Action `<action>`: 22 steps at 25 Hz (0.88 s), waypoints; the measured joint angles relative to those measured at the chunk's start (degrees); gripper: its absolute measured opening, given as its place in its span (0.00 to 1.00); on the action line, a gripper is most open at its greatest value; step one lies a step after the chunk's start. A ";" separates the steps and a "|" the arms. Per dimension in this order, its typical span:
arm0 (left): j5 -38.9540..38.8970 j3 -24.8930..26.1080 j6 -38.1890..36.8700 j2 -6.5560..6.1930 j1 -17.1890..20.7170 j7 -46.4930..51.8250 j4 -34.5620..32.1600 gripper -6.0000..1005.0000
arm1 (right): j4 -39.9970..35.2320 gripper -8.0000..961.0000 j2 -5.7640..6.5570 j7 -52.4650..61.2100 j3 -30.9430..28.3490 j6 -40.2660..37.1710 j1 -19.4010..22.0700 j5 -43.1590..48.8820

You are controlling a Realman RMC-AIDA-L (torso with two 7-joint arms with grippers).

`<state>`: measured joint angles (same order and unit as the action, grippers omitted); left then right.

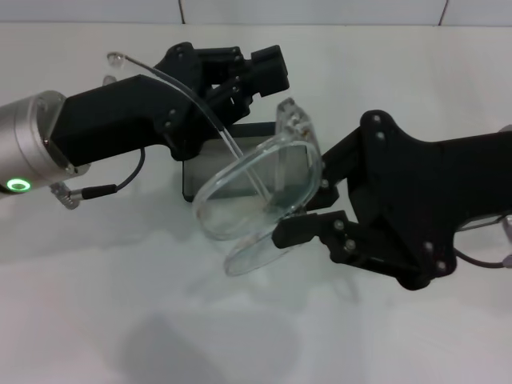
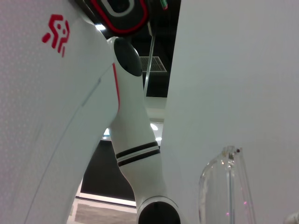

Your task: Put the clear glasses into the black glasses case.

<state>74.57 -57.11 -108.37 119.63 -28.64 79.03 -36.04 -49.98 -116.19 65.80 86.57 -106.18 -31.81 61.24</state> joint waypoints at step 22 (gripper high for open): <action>-4.48 -4.43 -1.39 0.01 -0.32 0.00 0.09 0.12 | 0.60 0.09 0.00 1.98 1.35 7.34 -0.91 -0.09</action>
<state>70.10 -61.54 -109.76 119.64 -28.96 79.03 -35.95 -49.38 -116.19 67.78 87.92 -98.84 -32.71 61.15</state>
